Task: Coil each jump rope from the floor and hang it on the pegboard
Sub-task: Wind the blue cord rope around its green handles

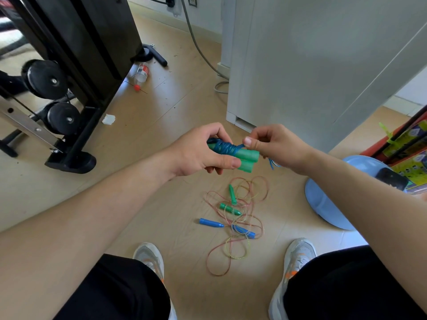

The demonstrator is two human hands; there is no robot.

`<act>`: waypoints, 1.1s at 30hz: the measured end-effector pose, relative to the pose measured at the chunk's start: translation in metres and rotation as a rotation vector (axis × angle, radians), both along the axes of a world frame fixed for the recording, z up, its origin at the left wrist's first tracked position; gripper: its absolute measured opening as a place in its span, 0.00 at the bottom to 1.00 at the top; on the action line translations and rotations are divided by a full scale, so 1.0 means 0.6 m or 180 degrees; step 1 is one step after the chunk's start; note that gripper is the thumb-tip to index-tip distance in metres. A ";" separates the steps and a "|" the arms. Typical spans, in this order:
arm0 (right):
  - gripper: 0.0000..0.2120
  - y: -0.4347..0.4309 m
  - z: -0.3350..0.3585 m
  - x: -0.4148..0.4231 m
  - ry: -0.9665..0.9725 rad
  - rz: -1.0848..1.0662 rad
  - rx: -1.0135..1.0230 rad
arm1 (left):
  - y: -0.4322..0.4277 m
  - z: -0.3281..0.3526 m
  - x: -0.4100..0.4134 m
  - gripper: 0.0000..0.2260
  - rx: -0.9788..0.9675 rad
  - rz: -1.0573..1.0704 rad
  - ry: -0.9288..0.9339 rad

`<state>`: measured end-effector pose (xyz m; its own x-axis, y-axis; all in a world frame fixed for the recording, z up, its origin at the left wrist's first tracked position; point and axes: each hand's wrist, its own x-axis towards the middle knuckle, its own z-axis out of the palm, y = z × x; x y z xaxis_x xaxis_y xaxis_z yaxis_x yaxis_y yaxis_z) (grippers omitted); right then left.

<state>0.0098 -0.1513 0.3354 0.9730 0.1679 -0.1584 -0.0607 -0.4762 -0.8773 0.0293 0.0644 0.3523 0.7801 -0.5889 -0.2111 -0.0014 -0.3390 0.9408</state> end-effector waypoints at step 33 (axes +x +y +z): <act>0.06 0.020 0.042 -0.017 -0.0693 0.0410 -0.1734 | -0.002 -0.026 0.009 0.14 0.0515 0.0228 -0.0683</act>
